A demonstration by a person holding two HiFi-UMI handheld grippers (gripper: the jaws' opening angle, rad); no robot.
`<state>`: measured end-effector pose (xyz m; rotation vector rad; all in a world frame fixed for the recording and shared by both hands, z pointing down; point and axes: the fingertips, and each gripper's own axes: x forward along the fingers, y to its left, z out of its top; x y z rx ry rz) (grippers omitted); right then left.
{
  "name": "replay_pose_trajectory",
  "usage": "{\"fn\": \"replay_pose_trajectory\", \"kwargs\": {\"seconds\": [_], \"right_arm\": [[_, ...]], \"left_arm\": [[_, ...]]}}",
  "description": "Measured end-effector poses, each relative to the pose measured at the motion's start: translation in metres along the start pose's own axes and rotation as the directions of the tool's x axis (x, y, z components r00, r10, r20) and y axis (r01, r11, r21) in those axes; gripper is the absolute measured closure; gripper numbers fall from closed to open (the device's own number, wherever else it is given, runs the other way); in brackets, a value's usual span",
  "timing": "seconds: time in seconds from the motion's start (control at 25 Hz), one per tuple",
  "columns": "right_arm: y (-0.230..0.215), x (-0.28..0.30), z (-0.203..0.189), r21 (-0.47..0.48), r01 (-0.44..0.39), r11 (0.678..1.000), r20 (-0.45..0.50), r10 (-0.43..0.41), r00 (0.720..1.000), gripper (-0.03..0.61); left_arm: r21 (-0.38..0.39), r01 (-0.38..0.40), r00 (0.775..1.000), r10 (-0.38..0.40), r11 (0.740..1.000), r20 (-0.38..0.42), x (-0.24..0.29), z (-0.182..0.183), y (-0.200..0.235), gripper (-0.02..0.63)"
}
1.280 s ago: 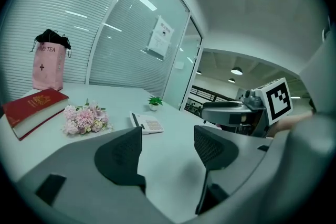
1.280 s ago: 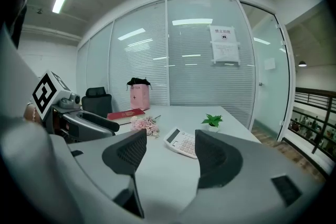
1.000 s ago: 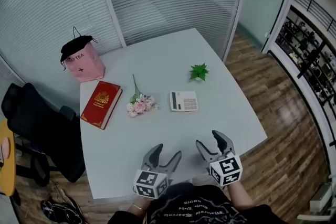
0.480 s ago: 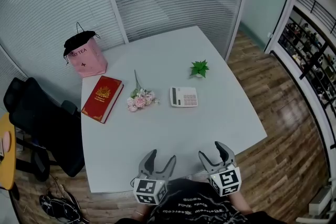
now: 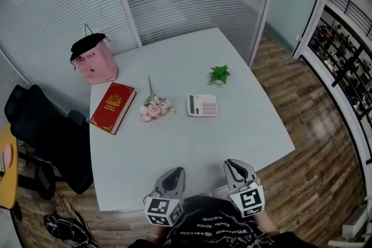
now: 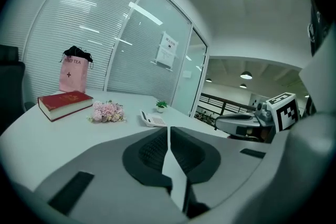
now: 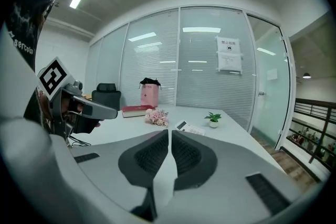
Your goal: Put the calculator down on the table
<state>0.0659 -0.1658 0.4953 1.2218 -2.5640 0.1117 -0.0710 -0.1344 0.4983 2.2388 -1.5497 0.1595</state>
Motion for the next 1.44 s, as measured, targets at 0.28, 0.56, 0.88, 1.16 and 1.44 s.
{"fn": "replay_pose_trajectory", "kwargs": {"seconds": [0.28,0.56,0.88,1.16,1.44], "right_arm": [[-0.003,-0.007,-0.004,0.06,-0.03,0.998,0.009,0.03,1.0,0.571],[-0.001,-0.007,-0.002,-0.053,-0.05,0.997,0.051,0.053,0.997,0.571],[0.003,-0.009,-0.009,-0.04,-0.054,0.998,0.009,0.054,0.998,0.571],[-0.001,-0.009,-0.003,-0.029,-0.05,0.998,0.017,0.051,0.999,0.571],[0.01,-0.001,-0.007,-0.216,-0.07,0.974,-0.035,0.064,0.997,0.571]], "left_arm": [[0.025,0.039,0.999,-0.04,0.999,0.033,-0.005,0.0,-0.011,0.594],[0.034,0.009,1.0,-0.01,0.999,0.026,-0.009,-0.005,-0.012,0.594],[0.027,-0.022,1.0,0.021,0.999,0.023,-0.008,-0.011,-0.008,0.594],[0.047,-0.024,1.0,0.024,0.999,0.015,-0.004,-0.01,-0.011,0.594],[0.041,-0.022,1.0,0.021,0.999,0.013,0.001,-0.006,-0.01,0.594]]}}
